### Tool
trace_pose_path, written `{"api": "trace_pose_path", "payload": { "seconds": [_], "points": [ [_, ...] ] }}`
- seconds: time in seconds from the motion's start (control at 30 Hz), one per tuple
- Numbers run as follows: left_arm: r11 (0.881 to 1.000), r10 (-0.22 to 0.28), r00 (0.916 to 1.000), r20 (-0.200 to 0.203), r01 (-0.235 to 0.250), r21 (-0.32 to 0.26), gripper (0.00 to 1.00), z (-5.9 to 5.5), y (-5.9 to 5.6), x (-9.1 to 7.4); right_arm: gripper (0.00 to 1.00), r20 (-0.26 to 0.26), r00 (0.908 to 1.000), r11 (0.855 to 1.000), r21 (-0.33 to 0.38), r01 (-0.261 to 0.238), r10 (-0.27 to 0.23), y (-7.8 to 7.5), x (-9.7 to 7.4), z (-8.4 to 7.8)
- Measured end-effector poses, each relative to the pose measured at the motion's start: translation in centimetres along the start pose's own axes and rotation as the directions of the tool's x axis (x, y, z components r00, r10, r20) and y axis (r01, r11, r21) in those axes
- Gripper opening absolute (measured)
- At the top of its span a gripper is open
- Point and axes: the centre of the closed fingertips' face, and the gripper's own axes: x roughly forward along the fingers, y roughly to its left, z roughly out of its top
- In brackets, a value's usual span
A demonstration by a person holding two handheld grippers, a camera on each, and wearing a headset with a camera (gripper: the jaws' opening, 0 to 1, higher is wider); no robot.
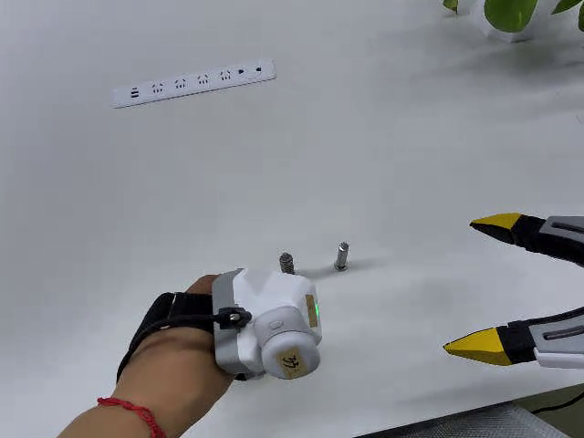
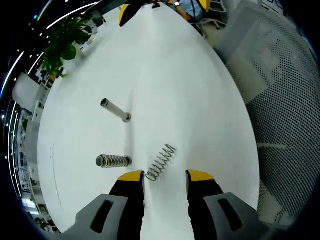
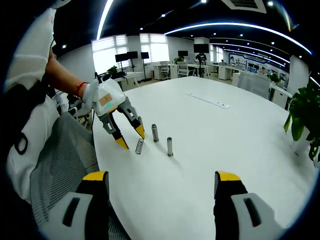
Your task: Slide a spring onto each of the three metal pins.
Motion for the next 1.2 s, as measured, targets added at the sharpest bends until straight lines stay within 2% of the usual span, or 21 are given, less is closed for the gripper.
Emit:
{"api": "trace_pose_path", "payload": {
  "seconds": [0.23,0.37,0.6,0.77,1.2],
  "points": [
    [1.0,0.0,0.9999,-0.015,0.0,-0.024,0.31,-0.4,0.2,0.0,0.87,0.016,0.9998,1.0,0.005,0.008,-0.008,-0.2,-0.1,0.2],
    [0.999,-0.005,0.9997,-0.022,0.004,-0.052,0.25,-0.5,0.0,0.0,0.87,0.015,0.9998,1.0,0.005,0.008,-0.008,-0.3,0.0,0.2],
    [0.993,-0.027,0.9992,-0.029,0.024,-0.113,0.14,-0.8,-1.0,-0.1,0.87,0.016,0.9998,1.0,0.005,0.011,-0.011,-0.3,0.0,0.2],
    [0.989,-0.028,0.9992,-0.028,0.024,-0.149,0.12,-0.9,-1.3,-0.2,0.86,0.015,0.9999,1.0,0.001,0.008,-0.008,-0.2,0.1,0.3],
    [0.973,-0.046,0.9986,0.025,0.051,-0.224,0.11,-0.9,-1.9,-0.2,0.86,0.012,0.9999,1.0,0.002,0.01,-0.01,0.0,0.0,0.1]
  ]
}}
